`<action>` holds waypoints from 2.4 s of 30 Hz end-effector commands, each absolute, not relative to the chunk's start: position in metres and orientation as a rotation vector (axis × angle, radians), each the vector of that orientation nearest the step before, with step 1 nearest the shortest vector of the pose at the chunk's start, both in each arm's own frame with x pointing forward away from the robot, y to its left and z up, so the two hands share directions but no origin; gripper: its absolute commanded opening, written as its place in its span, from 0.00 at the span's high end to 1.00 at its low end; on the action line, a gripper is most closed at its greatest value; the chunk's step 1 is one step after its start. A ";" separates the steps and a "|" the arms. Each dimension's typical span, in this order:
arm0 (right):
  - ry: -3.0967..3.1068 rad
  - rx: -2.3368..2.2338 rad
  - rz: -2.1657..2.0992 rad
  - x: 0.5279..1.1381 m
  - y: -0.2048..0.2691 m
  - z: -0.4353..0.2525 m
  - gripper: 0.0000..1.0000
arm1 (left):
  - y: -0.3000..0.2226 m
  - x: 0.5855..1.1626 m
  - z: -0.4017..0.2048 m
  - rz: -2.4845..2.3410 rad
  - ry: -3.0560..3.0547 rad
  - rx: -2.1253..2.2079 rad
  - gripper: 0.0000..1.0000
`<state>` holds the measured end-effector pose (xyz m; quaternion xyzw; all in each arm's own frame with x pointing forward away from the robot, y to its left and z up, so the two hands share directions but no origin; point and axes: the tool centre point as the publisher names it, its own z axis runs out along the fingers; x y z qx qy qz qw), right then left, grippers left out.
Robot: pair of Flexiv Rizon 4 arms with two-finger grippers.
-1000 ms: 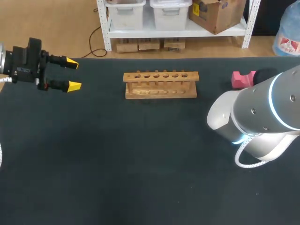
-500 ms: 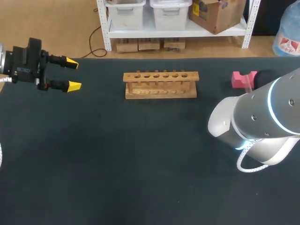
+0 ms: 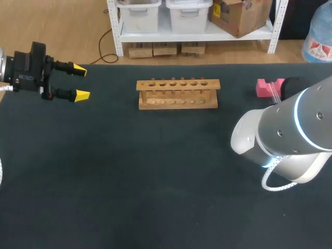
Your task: Grasp the test tube, adjust it, and insert it.
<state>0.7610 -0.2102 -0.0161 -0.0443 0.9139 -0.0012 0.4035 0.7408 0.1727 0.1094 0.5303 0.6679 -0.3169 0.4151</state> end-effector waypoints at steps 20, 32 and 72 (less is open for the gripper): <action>2.309 0.005 0.025 0.735 -0.195 0.030 1.00 | 0.174 0.741 0.108 -0.798 1.672 1.332 0.00; 2.306 0.051 0.020 0.703 -0.165 0.073 1.00 | 0.174 0.741 0.108 -0.798 1.672 1.332 0.00; 2.309 -0.100 0.274 0.683 0.010 0.087 1.00 | 0.174 0.741 0.108 -0.798 1.672 1.332 0.00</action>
